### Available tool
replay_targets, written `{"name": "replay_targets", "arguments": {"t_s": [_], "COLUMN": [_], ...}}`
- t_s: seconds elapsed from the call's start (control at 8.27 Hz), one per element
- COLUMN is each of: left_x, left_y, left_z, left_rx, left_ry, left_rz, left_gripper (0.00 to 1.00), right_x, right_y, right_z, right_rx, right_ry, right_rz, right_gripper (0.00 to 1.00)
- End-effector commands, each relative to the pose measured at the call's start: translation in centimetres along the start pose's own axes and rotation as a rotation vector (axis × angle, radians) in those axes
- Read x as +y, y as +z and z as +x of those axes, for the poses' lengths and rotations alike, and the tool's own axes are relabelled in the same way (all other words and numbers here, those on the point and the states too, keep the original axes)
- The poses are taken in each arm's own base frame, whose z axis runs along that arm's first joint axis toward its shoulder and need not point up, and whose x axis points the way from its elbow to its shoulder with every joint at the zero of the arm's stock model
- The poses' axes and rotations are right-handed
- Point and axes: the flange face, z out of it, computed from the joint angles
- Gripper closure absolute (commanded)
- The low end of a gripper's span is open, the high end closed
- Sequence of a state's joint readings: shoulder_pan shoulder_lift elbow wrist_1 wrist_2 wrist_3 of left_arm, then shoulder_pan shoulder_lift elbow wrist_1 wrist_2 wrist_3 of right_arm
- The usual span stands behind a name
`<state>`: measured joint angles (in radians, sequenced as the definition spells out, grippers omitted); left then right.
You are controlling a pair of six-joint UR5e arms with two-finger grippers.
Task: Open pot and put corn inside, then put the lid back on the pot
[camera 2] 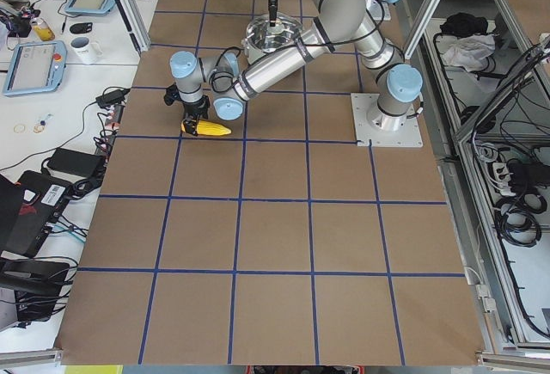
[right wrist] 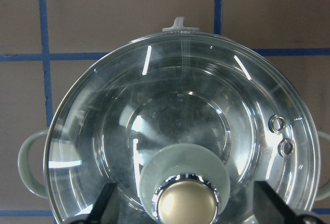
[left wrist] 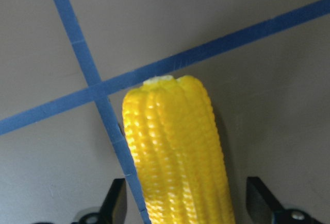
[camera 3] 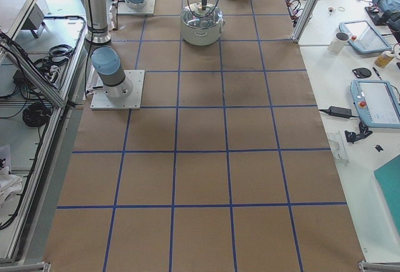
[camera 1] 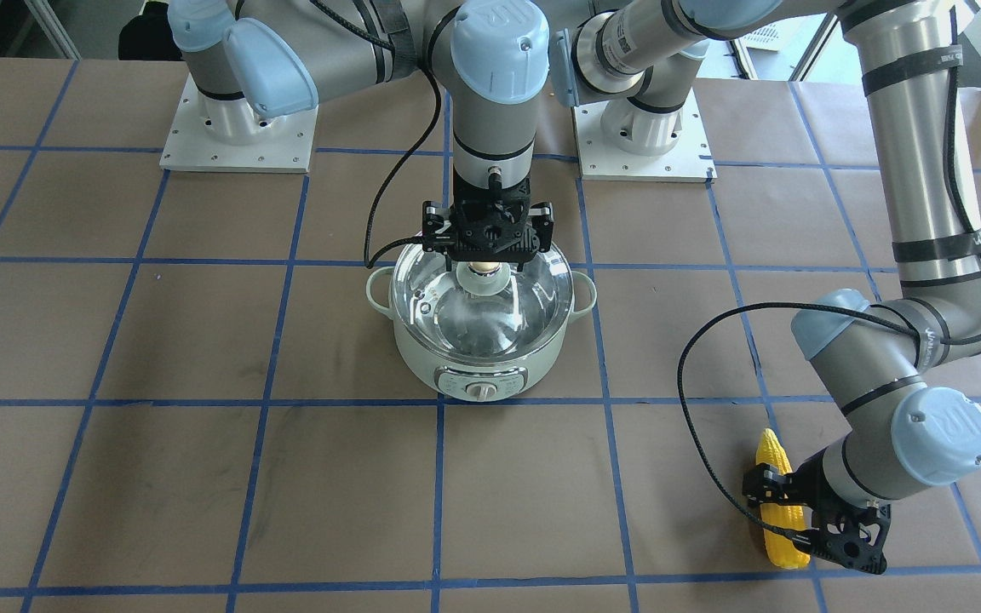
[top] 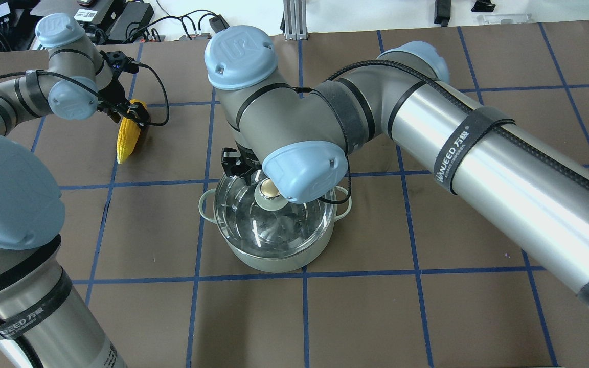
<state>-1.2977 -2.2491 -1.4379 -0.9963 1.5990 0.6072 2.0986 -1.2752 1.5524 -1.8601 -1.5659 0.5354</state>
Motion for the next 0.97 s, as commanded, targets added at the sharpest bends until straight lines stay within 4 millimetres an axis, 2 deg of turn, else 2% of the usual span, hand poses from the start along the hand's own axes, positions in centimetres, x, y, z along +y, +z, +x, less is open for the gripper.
{"name": "replay_targets", "arguments": {"t_s": [0.0,0.12,0.36,0.48,0.73,0.85], "left_x": [0.0,0.1,0.3,1.0,2.5,3.3], "left_y": [0.8,0.5,-1.7,-4.0,-9.8,-12.4], "left_z": [0.1,0.0,0.1,0.4,1.1,1.7], "left_rx": [0.010,0.003,0.001,0.013,-0.006,-0.008], "left_ry": [-0.016,-0.051,-0.059,-0.059,-0.069,-0.144], "left_rz": [-0.013,-0.018,-0.021,-0.048,-0.038,-0.033], "left_gripper": [1.00,1.00,1.00,1.00,1.00,1.00], "right_x": [0.1,0.0,0.0,0.1,0.0,0.1], "right_y": [1.4,1.5,1.7,1.7,1.7,1.6], "right_z": [0.1,0.1,-0.1,-0.2,-0.3,-0.2], "right_rx": [0.020,0.020,0.006,-0.005,-0.006,-0.006], "right_ry": [0.008,0.011,0.013,0.016,0.019,0.019], "right_rz": [-0.027,-0.027,-0.036,-0.042,-0.039,-0.039], "right_gripper": [0.11,0.12,0.24,0.28,0.39,0.48]}}
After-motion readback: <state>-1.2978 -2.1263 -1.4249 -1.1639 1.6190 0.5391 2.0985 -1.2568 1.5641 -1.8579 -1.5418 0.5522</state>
